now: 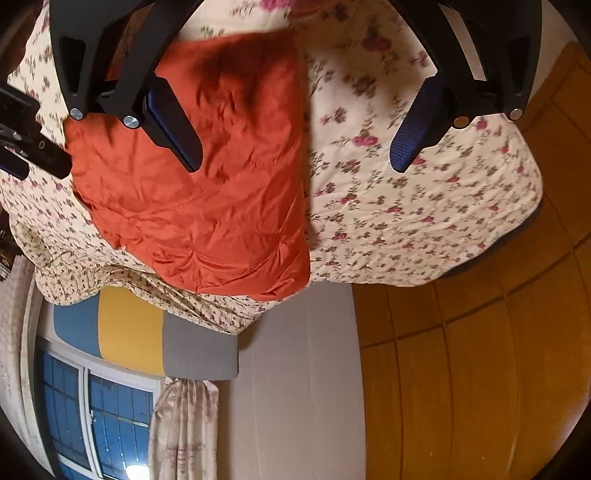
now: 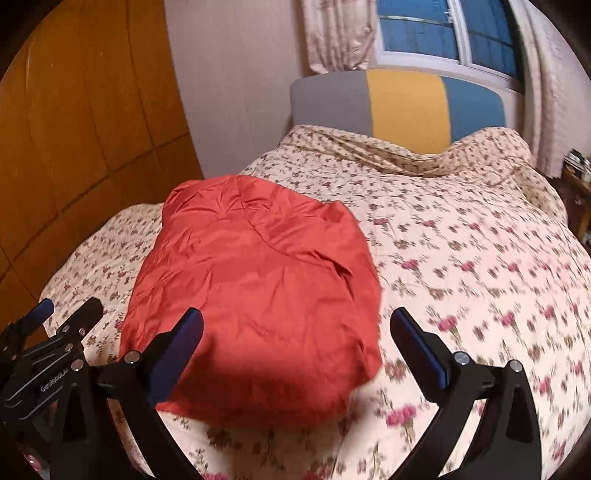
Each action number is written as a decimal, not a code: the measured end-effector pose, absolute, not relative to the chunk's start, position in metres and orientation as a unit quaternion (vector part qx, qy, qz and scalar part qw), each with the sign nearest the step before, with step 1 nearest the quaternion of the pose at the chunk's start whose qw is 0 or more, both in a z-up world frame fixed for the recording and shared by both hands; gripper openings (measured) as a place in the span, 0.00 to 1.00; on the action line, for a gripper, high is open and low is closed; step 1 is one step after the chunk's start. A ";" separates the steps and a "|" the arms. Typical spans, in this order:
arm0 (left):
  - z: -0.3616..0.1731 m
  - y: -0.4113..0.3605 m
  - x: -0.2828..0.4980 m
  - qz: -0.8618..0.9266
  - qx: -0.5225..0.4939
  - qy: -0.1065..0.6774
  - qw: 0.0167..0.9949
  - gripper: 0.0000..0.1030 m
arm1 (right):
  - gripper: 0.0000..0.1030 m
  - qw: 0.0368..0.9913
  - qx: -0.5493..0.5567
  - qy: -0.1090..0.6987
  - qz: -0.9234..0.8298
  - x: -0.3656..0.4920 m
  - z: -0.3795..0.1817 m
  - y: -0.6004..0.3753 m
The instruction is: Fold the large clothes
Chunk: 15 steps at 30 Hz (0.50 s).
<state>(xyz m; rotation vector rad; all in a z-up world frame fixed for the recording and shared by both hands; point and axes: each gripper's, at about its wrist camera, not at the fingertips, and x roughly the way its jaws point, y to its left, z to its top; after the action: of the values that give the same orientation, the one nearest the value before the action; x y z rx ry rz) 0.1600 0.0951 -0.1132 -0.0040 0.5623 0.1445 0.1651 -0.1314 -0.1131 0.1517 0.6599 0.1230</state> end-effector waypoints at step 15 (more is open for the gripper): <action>-0.106 0.092 0.113 0.058 -0.005 0.280 0.958 0.97 | 0.98 0.951 0.056 0.298 0.052 0.121 -0.097 -0.129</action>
<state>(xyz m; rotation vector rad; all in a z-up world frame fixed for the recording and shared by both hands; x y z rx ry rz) 0.1129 0.0918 -0.1058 -0.0095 0.5680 0.1183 0.1209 -0.1291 -0.0971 0.1148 0.6057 0.1066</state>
